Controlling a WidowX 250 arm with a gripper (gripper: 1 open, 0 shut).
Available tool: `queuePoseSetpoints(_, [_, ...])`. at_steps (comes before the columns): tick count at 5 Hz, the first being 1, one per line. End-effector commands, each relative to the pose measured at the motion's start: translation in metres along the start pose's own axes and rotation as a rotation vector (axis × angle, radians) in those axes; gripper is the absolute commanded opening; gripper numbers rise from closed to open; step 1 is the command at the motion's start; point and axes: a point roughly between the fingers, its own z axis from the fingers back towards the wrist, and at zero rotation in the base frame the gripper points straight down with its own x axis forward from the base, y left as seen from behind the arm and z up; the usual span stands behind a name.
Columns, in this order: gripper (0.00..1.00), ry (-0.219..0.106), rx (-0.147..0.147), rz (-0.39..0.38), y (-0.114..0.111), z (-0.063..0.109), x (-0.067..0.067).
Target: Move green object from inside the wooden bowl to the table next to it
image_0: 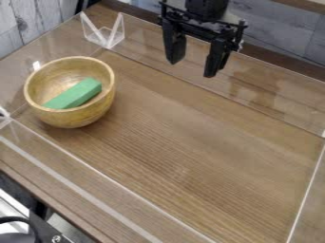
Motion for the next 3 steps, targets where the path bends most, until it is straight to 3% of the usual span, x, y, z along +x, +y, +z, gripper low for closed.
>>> queuePoseSetpoints(1, [1.0, 0.028, 0.004, -0.048, 0.006, -0.005, 0.003])
queuePoseSetpoints(2, [1.0, 0.037, 0.006, -0.086, 0.026, 0.0, -0.009])
queuePoseSetpoints(3, [1.0, 0.027, 0.007, -0.045, 0.056, 0.0, -0.026])
